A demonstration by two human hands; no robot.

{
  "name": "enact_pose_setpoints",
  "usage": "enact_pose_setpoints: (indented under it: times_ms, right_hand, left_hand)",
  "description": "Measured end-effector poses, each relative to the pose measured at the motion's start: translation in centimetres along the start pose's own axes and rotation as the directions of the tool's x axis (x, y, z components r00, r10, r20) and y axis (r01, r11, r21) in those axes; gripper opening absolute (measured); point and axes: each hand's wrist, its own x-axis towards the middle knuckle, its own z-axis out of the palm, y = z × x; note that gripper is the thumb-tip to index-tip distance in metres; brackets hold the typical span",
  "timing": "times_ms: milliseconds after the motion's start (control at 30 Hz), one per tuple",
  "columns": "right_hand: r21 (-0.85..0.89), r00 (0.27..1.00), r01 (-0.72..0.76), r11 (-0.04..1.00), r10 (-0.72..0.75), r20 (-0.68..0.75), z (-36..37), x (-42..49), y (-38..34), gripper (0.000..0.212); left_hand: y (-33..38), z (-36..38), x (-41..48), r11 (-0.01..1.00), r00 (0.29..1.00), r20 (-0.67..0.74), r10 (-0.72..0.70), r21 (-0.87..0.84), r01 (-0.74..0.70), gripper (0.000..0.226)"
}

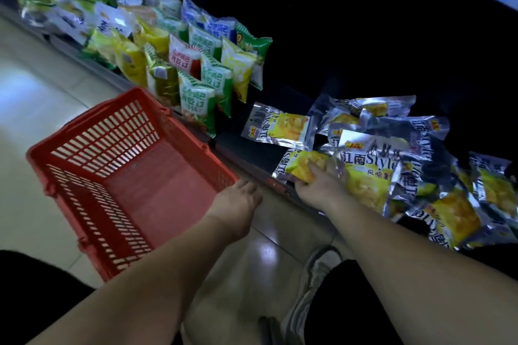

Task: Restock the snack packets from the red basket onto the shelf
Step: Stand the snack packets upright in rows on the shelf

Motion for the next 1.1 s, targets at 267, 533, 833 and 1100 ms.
enact_pose_setpoints:
  times_ms: [267,533,833,1100]
  right_hand:
    - [-0.147,0.992,-0.039,0.988,0.056,0.117,-0.3,3.1,2.7,0.083]
    - [-0.010,0.993,0.116,0.993,-0.116,0.025,-4.2,1.6,7.9,0.062]
    - [-0.080,0.998,0.043,0.996,-0.046,-0.035,-5.0,1.8,9.3,0.079]
    - [-0.006,0.990,-0.084,0.996,0.084,0.110,-10.0,3.8,7.7,0.080]
  left_hand:
    - [-1.3,-1.1,0.8,0.939,0.925,0.175,-0.338,-0.010,0.345,0.039]
    - [6.1,-5.5,6.9,0.850,0.972,0.150,-0.183,-0.473,0.233,0.049]
    - [9.0,-6.9,10.4,0.798,0.962,0.219,-0.161,-0.544,0.257,0.058]
    - [4.4,-11.9,14.9,0.934,0.976,0.219,0.012,-0.350,0.068,0.069]
